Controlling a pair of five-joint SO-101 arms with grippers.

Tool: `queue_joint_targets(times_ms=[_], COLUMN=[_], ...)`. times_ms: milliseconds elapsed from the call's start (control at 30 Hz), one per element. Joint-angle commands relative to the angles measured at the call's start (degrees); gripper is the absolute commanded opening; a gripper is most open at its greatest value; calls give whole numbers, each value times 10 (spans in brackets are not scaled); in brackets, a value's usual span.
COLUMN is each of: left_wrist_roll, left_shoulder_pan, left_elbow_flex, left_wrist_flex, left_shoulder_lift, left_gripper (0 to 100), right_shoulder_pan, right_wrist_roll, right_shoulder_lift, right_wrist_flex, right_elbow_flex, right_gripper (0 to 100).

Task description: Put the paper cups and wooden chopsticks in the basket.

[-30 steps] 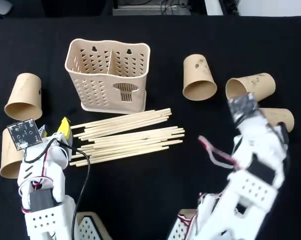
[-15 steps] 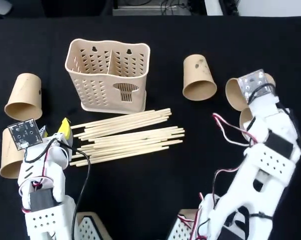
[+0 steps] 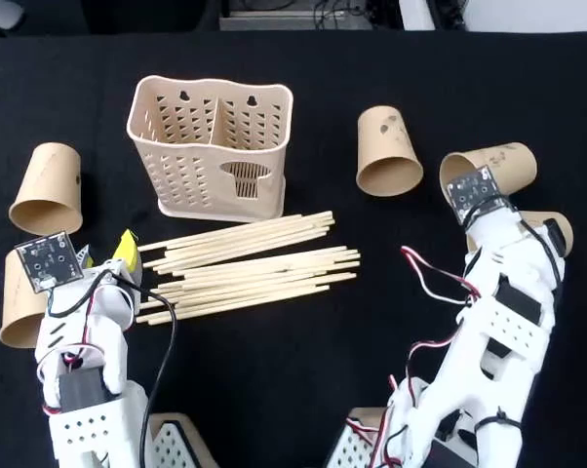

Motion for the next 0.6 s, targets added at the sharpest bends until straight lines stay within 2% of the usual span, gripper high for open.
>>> queue_joint_targets(times_ms=[0, 200, 467, 567], left_wrist_roll=[-4, -4, -5, -5], left_shoulder_pan=[0, -1, -1, -1], left_elbow_flex=[-2, -2, -2, -2], left_wrist_flex=[-1, -2, -3, -3], left_shoulder_lift=[-4, -4, -4, -4], left_gripper=[220, 220, 219, 219], right_shoulder_pan=[-11, -7, 18, 17], right_wrist_roll=[4, 3, 4, 4], right_shoulder_lift=[11, 102, 150, 130], right_wrist_flex=[-24, -54, -56, -55], right_elbow_flex=[-8, -47, -96, -105], right_gripper=[266, 253, 106, 12])
